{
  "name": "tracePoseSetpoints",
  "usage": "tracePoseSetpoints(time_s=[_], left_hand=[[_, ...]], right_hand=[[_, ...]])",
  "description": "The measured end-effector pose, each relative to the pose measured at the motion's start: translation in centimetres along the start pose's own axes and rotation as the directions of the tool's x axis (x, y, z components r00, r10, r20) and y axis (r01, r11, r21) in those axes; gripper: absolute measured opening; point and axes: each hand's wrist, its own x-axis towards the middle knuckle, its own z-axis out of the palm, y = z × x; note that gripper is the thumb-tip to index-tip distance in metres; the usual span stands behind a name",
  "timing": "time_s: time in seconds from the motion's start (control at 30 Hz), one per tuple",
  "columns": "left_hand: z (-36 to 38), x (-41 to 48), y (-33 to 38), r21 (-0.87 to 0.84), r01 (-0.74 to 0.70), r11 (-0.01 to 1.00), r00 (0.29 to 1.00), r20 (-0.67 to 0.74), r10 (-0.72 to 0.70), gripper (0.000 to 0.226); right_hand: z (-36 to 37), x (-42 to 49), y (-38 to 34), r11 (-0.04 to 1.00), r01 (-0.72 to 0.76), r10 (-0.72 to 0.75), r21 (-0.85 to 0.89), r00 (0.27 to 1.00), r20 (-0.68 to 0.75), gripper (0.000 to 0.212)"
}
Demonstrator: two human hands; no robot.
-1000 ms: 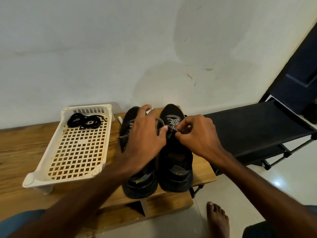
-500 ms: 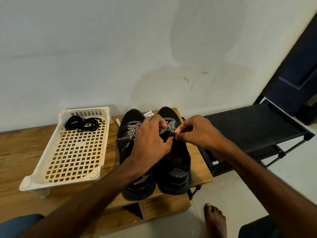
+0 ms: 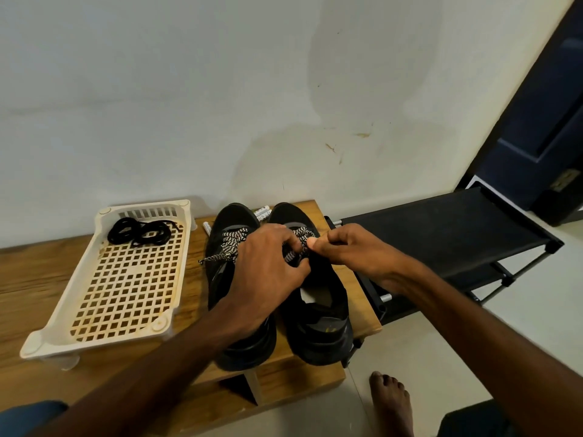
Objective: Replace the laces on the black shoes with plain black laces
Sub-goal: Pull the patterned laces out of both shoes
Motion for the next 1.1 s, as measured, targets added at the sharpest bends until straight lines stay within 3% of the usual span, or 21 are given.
tracePoseSetpoints(time_s=[0.2, 0.33, 0.4, 0.47, 0.53, 0.6, 0.63, 0.67, 0.7, 0.73, 0.8, 0.87, 0.93, 1.03, 1.1], left_hand=[[-0.5, 0.1, 0.1, 0.007, -0.018, 1.0, 1.0, 0.006, 0.018, 0.029], [-0.7, -0.2, 1.0, 0.001, 0.005, 1.0, 1.0, 0.024, -0.005, 0.035], [-0.6, -0.2, 1.1, 0.014, 0.033, 0.999, 0.999, 0.029, -0.033, 0.027], [-0.6, -0.2, 0.9, -0.002, 0.049, 0.999, 0.998, 0.038, -0.049, 0.019], [-0.5, -0.2, 0.8, -0.014, 0.028, 1.0, 0.999, 0.039, -0.027, 0.017], [-0.4, -0.2, 0.6, -0.025, -0.002, 1.0, 0.999, 0.039, 0.003, 0.014], [-0.5, 0.0, 0.5, -0.049, -0.005, 0.999, 0.999, 0.053, 0.008, 0.012], [-0.7, 0.3, 0.4, -0.102, 0.008, 0.995, 0.997, 0.074, 0.0, 0.011], [-1.2, 0.6, 0.2, -0.181, 0.04, 0.983, 0.995, 0.099, -0.022, 0.011], [-1.8, 1.1, -0.1, -0.269, 0.079, 0.96, 0.992, 0.111, -0.051, 0.011], [-3.2, 2.2, -0.7, -0.41, 0.114, 0.905, 0.993, 0.045, -0.105, 0.01], [-4.2, 3.1, -1.4, -0.485, 0.106, 0.868, 0.984, -0.073, -0.161, 0.009], [-4.3, 3.5, -2.1, -0.448, 0.132, 0.884, 0.97, -0.126, -0.209, 0.019], [-3.5, 3.1, -2.7, -0.27, 0.163, 0.949, 0.98, -0.063, -0.186, 0.053], [-2.8, 2.5, -2.3, -0.05, 0.093, 0.994, 0.995, -0.025, -0.095, 0.066]], right_hand=[[0.7, 0.2, -0.1, 0.998, -0.03, 0.03, 0.048, 1.0, -0.006, 0.061], [1.0, 0.1, -0.9, 0.992, 0.044, -0.041, 0.119, 0.999, -0.029, 0.042], [0.4, 0.1, -1.8, 0.979, 0.078, -0.059, 0.189, 0.993, -0.106, 0.041], [-0.9, 0.0, -2.8, 0.924, 0.154, -0.068, 0.349, 0.967, -0.244, 0.041], [-2.6, -0.4, -3.7, 0.79, 0.282, -0.094, 0.545, 0.933, -0.347, 0.041], [-3.9, -0.7, -4.0, 0.686, 0.372, -0.1, 0.625, 0.899, -0.426, 0.047], [-4.1, -0.6, -3.9, 0.731, 0.367, -0.078, 0.575, 0.882, -0.464, 0.049], [-4.1, -0.4, -3.4, 0.844, 0.31, -0.058, 0.437, 0.864, -0.501, 0.049], [-3.8, -0.2, -2.9, 0.957, 0.204, -0.071, 0.208, 0.855, -0.514, 0.049], [-3.2, 0.1, -2.3, 0.993, 0.104, -0.116, -0.051, 0.87, -0.48, 0.05], [-2.0, 0.7, -1.3, 0.906, 0.034, -0.19, -0.423, 0.924, -0.332, 0.046], [-1.2, 1.1, -0.6, 0.84, 0.046, -0.226, -0.541, 0.935, -0.272, 0.028], [-0.7, 1.1, -0.6, 0.83, 0.07, -0.264, -0.553, 0.924, -0.278, 0.025], [-0.3, 0.7, -1.0, 0.806, 0.114, -0.297, -0.58, 0.927, -0.23, 0.034], [0.0, 0.3, -1.3, 0.787, 0.115, -0.245, -0.607, 0.96, -0.136, 0.042]])
